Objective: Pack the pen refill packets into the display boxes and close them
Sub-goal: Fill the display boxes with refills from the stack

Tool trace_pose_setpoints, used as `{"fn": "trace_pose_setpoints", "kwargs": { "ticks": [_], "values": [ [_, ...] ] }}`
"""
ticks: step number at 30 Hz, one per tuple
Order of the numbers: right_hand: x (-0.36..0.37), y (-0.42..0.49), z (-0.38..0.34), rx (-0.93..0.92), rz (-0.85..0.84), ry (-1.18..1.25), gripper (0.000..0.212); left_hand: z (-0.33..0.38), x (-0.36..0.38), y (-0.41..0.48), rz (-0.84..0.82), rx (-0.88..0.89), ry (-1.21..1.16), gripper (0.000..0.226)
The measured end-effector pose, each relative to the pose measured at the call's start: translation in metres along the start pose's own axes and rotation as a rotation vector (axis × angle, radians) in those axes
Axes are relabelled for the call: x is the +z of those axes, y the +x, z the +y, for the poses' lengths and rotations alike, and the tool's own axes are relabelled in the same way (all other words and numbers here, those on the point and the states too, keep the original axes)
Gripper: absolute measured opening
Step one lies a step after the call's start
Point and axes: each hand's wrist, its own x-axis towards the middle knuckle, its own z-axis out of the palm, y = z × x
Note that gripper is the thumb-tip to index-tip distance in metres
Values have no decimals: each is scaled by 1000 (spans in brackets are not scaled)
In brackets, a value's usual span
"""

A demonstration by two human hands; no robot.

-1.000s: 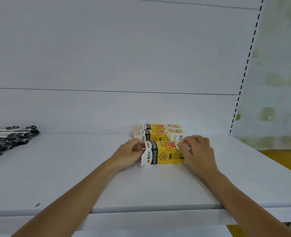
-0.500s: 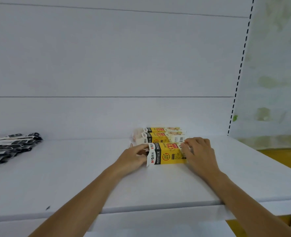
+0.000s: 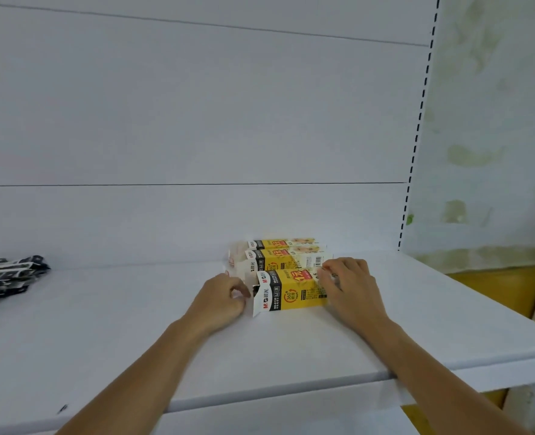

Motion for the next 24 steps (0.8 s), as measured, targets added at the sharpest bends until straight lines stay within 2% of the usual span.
{"fn": "trace_pose_setpoints", "kwargs": {
  "ticks": [4,6,9,11,12,14,16,21,24],
  "values": [
    [1,0,2,-4,-9,-6,30,2,-1,0,-5,74,-114,44],
    [1,1,2,4,-3,6,27,1,-1,1,-53,52,-44,46],
    [2,2,3,1,-6,13,25,-4,-2,3,27,-26,64,34],
    [2,2,4,-2,-6,21,25,-3,-3,1,109,-34,18,26],
    [2,2,5,-2,-5,30,25,0,-3,0,104,-19,-62,27],
    [2,3,5,0,-2,40,25,6,-2,-4,-6,10,-199,30],
    [3,3,5,-4,1,25,25,9,1,-5,-103,18,-166,28],
    [2,3,4,-11,-15,-18,27,3,-2,-3,-2,-37,-51,17],
    [1,1,3,-18,-27,-25,27,10,-1,-9,-31,-28,-109,27]
  ]
}}
